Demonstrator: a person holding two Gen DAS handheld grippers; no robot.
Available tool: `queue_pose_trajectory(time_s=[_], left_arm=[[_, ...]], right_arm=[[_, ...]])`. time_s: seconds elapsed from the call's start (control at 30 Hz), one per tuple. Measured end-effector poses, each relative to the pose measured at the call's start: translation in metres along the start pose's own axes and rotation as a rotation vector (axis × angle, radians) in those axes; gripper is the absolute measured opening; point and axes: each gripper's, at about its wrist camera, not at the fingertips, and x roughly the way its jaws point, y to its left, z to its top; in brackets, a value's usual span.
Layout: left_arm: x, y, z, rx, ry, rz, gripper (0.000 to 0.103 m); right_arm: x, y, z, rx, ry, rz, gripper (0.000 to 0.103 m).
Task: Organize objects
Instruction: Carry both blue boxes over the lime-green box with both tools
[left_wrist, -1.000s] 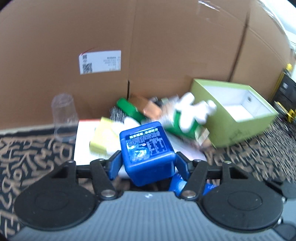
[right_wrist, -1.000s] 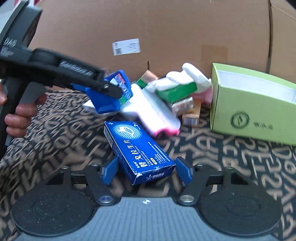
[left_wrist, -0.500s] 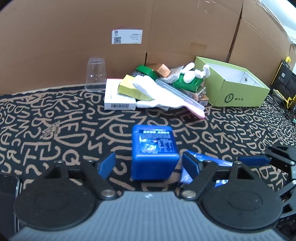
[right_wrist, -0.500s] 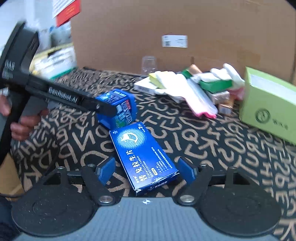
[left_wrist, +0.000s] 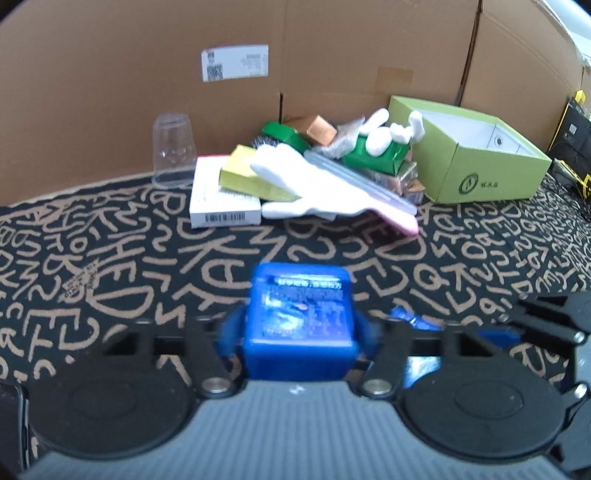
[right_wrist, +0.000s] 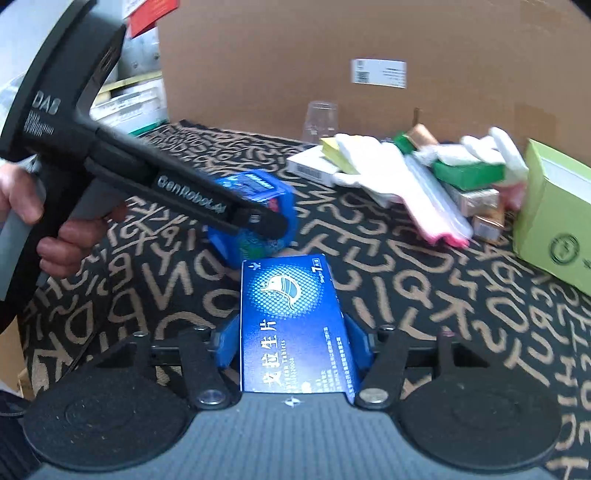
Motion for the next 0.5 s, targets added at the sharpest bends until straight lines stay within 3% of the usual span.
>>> queue_pose_trajectory(time_s=[0.13, 0.23, 0.5], left_arm=[[-0.002, -0.003, 0.004, 0.001, 0.007, 0.000, 0.055], [-0.008, -0.012, 0.014, 0.004, -0.003, -0.065, 0.055], [-0.013, -0.079, 0.086, 0.076, -0.099, -0.222, 0.055]], right_arm=[[-0.013, -0.018, -0.010, 0.061, -0.010, -0.073, 0.062], [-0.029, -0.040, -0.016, 0.130, -0.023, -0.135, 0.062], [-0.085, -0.107, 0.011, 0.251, -0.189, -0.295, 0.062]])
